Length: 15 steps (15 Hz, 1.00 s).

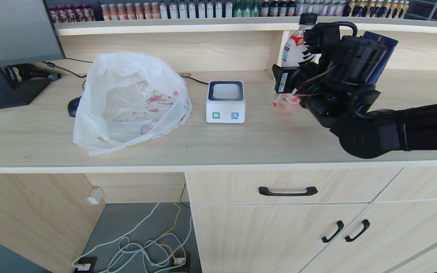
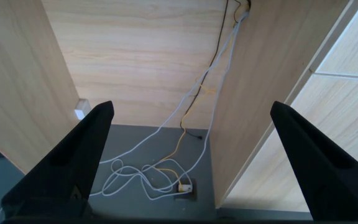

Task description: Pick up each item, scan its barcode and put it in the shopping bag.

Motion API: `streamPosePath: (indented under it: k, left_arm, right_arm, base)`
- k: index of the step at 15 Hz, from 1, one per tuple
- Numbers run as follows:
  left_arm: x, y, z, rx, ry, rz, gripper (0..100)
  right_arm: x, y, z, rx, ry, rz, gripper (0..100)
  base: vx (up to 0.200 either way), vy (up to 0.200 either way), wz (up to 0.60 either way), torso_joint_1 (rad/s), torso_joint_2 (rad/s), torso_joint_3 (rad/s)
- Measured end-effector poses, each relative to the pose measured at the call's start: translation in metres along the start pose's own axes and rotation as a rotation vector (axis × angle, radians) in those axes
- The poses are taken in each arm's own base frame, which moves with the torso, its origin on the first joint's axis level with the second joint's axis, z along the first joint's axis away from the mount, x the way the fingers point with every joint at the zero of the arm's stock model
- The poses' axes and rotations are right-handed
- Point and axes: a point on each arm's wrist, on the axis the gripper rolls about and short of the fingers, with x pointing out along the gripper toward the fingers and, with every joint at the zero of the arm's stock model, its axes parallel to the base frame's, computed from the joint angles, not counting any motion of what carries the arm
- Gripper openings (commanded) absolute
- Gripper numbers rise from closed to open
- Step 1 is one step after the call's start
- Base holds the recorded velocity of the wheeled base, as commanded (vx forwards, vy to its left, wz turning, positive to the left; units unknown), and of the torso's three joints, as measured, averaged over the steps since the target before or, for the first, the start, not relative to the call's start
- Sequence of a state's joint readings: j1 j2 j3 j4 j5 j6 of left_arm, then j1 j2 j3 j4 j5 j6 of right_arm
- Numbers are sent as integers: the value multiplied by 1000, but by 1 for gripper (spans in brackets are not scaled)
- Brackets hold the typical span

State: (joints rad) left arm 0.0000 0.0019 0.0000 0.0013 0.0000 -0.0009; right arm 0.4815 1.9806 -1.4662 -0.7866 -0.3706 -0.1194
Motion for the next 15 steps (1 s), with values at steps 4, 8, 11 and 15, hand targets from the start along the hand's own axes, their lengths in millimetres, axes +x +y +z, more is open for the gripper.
streamPosePath:
  k: [4,8,11,15]
  left_arm:
    - [0,0,0,0,0,0,100]
    - [0,0,0,0,0,0,100]
    - [0,0,0,0,0,0,100]
    - [0,0,0,0,-1,0,100]
  right_arm:
    - [-29,2,13,8,4,34,0]
    - [-72,-3,31,23,-5,70,0]
    - [-113,-4,35,42,-7,106,0]
    - [-151,-13,37,72,1,144,0]
  base:
    - [0,0,0,0,0,0]
    - [0,0,0,0,0,0]
    - [0,0,0,0,0,0]
    - [0,0,0,0,0,0]
